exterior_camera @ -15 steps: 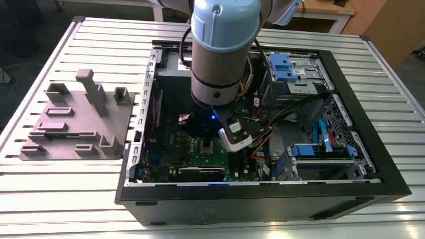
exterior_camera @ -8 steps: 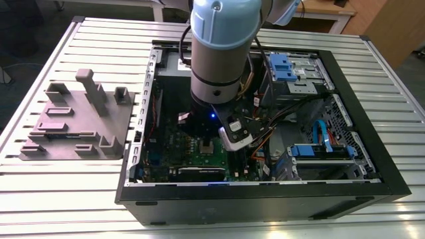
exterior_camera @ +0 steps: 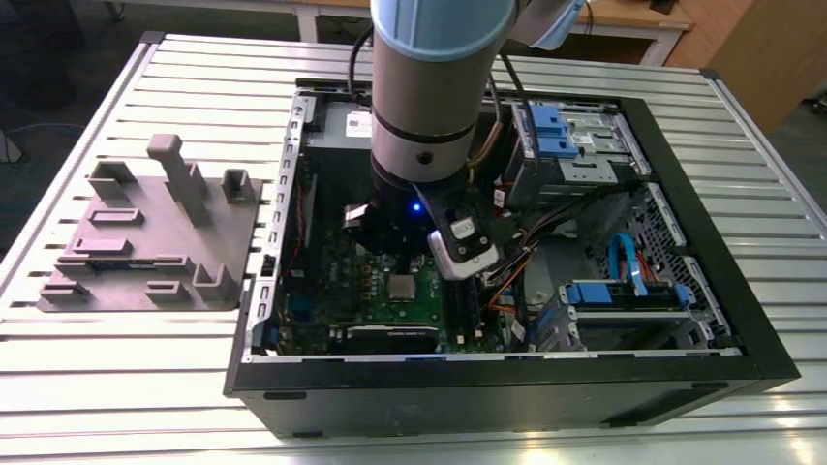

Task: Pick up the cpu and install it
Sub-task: 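Close the cpu cover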

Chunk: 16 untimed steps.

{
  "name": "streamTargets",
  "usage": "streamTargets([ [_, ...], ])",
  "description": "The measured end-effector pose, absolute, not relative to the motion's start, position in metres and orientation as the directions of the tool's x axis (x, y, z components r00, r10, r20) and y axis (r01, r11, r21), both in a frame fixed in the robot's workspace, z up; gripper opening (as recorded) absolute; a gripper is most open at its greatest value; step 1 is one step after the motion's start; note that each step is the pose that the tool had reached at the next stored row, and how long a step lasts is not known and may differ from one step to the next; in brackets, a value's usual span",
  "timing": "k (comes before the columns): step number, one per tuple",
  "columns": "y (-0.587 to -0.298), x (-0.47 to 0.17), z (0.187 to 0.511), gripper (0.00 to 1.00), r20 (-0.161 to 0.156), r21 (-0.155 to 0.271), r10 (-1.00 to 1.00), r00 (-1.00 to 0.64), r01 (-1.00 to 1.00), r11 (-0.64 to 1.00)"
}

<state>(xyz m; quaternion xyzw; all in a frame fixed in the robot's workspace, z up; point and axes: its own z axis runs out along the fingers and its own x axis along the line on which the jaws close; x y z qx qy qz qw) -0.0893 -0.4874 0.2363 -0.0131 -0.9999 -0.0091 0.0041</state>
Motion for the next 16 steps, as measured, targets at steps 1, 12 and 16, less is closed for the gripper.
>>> streamTargets([
  [1, -0.4875, -0.0893, 0.2364, 0.1, 0.008, 0.018, 0.02, -1.0, 0.02, 1.0],
  [12, -0.4875, -0.0894, 0.2357, 0.1, 0.009, 0.018, -0.18, -0.984, -0.18, 0.984],
  [16, -0.4875, -0.0893, 0.2354, 0.1, 0.009, 0.018, -0.251, -0.968, -0.251, 0.968],
])
